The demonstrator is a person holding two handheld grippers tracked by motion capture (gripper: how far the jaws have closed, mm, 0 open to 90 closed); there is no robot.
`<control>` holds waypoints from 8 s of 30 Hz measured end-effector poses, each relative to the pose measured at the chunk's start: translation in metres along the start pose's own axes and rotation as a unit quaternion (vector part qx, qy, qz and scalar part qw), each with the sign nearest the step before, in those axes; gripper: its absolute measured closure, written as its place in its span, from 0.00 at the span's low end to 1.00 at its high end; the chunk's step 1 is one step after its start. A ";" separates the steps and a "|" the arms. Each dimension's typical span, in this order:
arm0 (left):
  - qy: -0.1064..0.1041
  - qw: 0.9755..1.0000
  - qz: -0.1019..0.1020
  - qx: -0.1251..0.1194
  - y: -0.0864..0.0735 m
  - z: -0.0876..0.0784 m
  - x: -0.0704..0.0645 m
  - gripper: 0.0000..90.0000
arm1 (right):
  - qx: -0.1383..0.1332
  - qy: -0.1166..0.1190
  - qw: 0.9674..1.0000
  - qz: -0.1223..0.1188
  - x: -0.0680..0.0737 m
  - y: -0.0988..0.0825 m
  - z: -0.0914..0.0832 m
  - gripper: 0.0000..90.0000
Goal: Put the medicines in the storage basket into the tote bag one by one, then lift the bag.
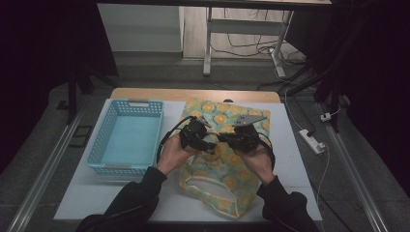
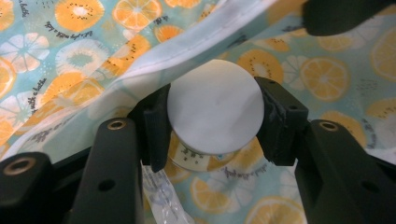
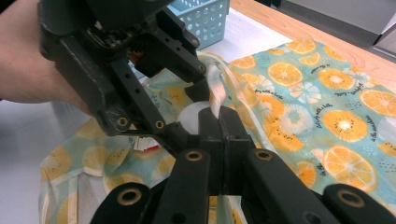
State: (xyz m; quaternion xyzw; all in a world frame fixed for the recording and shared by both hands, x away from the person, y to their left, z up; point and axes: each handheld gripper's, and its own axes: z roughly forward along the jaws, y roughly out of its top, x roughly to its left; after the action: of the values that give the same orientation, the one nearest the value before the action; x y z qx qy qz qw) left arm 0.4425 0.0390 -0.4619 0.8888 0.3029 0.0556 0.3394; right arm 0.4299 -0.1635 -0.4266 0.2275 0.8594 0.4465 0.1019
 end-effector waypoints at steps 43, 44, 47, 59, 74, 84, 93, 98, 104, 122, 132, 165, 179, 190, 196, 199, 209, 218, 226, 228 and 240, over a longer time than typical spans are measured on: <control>-0.032 0.999 -0.015 -0.039 -0.011 -0.020 -0.009 0.14 | 0.000 0.000 1.000 0.001 -0.002 -0.001 -0.002 1.00; -0.032 0.999 -0.016 -0.040 -0.012 -0.022 -0.010 0.12 | 0.001 0.000 1.000 0.001 -0.002 -0.001 -0.002 1.00; -0.036 0.998 -0.017 -0.044 -0.017 -0.026 -0.011 0.07 | 0.001 0.001 1.000 0.001 -0.002 -0.001 -0.001 1.00; -0.073 0.996 -0.005 -0.056 -0.038 -0.038 -0.022 0.00 | 0.001 0.000 1.000 -0.003 0.001 0.001 -0.003 1.00; -0.060 0.997 0.006 -0.050 -0.063 -0.036 -0.039 0.00 | 0.004 0.002 1.000 -0.005 0.001 0.000 -0.003 1.00; -0.066 0.997 0.012 -0.023 -0.074 -0.021 -0.048 0.00 | 0.006 0.003 1.000 -0.006 0.002 -0.001 -0.003 1.00; -0.048 0.999 0.012 0.005 -0.079 -0.002 -0.050 0.00 | 0.009 0.004 1.000 -0.005 0.002 -0.002 -0.001 1.00; -0.038 0.999 0.007 0.013 -0.084 0.006 -0.045 0.00 | 0.011 0.005 1.000 -0.006 0.002 -0.003 0.001 1.00; -0.034 0.999 0.011 0.016 -0.089 0.017 -0.042 0.01 | 0.015 0.007 1.000 -0.007 0.003 -0.003 0.003 1.00; -0.006 0.997 0.060 0.037 -0.090 0.025 -0.046 0.11 | 0.017 0.007 1.000 -0.006 0.002 -0.004 0.005 1.00; -0.008 0.998 0.048 0.032 -0.087 0.018 -0.043 0.57 | 0.018 0.007 1.000 -0.005 0.002 -0.004 0.005 1.00; -0.039 0.999 -0.017 0.015 -0.052 -0.023 -0.044 0.99 | 0.009 0.011 1.000 -0.010 0.003 0.001 -0.003 1.00; -0.084 0.995 -0.049 0.000 -0.032 -0.050 -0.030 0.99 | 0.008 0.021 1.000 -0.018 0.009 0.010 -0.009 1.00; -0.106 0.993 -0.058 -0.017 -0.019 -0.069 -0.021 0.99 | 0.008 0.029 0.999 -0.020 0.015 0.017 -0.017 1.00; -0.110 0.991 -0.067 -0.026 -0.014 -0.077 -0.014 0.99 | 0.007 0.035 0.999 -0.026 0.017 0.022 -0.020 1.00; -0.111 0.991 -0.067 -0.028 -0.010 -0.081 -0.013 0.99 | 0.004 0.039 0.999 -0.026 0.018 0.025 -0.024 1.00; -0.111 0.991 -0.063 -0.040 0.016 -0.103 -0.004 0.99 | -0.006 0.048 0.999 -0.025 0.017 0.039 -0.035 1.00; -0.114 0.989 -0.060 -0.066 0.034 -0.123 0.003 0.99 | -0.008 0.051 0.998 -0.035 0.017 0.062 -0.044 1.00; -0.104 0.989 -0.051 -0.087 0.052 -0.144 0.007 0.99 | -0.022 0.061 0.997 -0.035 0.012 0.082 -0.053 1.00; -0.098 0.990 -0.046 -0.091 0.057 -0.149 0.008 0.99 | -0.025 0.061 0.997 -0.037 0.012 0.087 -0.056 1.00; -0.074 0.987 -0.048 -0.131 0.081 -0.179 0.014 0.99 | -0.048 0.059 0.996 -0.037 0.006 0.120 -0.072 1.00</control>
State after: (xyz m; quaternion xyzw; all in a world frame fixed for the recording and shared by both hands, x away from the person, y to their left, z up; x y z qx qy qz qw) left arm 0.4395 0.1015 -0.2751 0.8228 0.3091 0.0126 0.4767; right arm 0.4333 -0.1530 -0.2869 0.1632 0.8491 0.4963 0.0782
